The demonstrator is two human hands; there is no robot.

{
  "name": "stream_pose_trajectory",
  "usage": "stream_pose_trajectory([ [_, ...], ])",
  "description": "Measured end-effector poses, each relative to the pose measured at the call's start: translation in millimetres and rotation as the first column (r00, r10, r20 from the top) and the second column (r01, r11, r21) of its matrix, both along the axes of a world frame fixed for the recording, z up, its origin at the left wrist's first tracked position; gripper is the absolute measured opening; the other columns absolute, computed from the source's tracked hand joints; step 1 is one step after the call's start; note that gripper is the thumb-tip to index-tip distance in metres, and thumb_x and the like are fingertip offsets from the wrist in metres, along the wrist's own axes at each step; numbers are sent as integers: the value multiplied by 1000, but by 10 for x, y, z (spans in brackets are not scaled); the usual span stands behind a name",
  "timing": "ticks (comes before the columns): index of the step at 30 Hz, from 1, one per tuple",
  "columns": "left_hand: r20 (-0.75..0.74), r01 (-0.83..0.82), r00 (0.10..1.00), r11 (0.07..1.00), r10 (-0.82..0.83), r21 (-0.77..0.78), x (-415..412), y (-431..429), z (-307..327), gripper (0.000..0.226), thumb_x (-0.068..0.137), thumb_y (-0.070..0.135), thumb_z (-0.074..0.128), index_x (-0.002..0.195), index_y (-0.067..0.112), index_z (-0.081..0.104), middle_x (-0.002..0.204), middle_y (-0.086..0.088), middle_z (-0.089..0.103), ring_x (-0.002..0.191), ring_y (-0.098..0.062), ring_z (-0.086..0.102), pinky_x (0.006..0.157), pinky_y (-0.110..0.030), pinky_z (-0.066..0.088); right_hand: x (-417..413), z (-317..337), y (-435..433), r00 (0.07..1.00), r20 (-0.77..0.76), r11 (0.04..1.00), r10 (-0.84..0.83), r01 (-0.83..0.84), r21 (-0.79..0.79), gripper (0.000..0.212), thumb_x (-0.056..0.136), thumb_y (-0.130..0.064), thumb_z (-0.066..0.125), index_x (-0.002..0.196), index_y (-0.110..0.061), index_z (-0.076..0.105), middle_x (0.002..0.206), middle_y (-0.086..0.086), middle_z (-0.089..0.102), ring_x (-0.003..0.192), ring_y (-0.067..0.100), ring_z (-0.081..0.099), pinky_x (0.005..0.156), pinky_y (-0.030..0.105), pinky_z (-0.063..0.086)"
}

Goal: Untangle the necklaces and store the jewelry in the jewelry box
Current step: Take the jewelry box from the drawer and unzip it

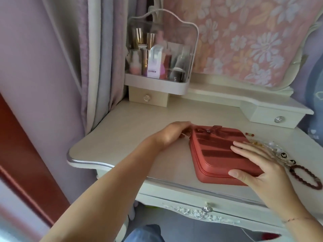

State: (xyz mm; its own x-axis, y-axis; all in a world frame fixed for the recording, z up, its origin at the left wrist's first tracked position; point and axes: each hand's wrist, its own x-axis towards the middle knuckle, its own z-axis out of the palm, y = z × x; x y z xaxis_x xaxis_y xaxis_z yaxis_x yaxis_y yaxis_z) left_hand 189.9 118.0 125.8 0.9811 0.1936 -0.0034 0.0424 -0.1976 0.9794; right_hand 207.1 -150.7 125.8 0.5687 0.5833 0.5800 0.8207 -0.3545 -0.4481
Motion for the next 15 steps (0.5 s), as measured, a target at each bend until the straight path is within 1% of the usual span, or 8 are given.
stream_pose_trajectory([
  [2,21,-2,1000,999,1,43,4,30,-17,38,104,25,37,115,4,66,92,2,64,76,-6,54,68,-17,40,18,30,-4,1000,-21,1000,4,-4,-20,60,69,-67,61,118,-33,63,131,-21,56,129,4,46,112,17,26],
  [5,15,51,998,988,-54,143,5,79,-23,30,104,19,42,119,9,66,85,10,62,70,-1,53,62,-9,41,6,35,-11,999,-39,999,16,-17,-29,62,69,-72,59,118,-33,63,131,-21,56,129,-1,44,111,13,25],
  [8,-28,80,997,979,-76,186,4,142,40,25,100,11,49,116,8,68,72,11,66,52,-2,53,51,-13,38,-9,61,-22,998,-61,999,25,-27,-35,65,69,-75,58,119,-33,63,132,-25,55,130,-3,43,110,10,24],
  [10,-72,126,991,968,-113,216,4,179,85,20,97,9,54,111,11,69,62,9,66,47,-2,54,49,-16,36,-15,78,-23,997,-77,999,30,-33,-38,65,69,-76,57,119,-35,63,132,-27,54,130,-3,43,110,11,24],
  [13,-93,160,985,964,-144,214,3,206,114,23,93,6,61,114,9,69,75,-3,67,47,-2,57,48,-13,37,-46,100,-9,996,-83,999,37,-40,-34,60,69,-78,57,118,-43,63,132,-27,54,130,-2,43,110,11,25],
  [15,-82,146,988,967,-132,208,1,214,101,24,91,6,63,114,7,69,68,-5,64,46,-3,54,47,-13,37,-66,100,-2,995,-92,999,37,-40,-28,60,69,-77,58,119,-45,61,131,-27,54,131,-3,42,109,9,24],
])
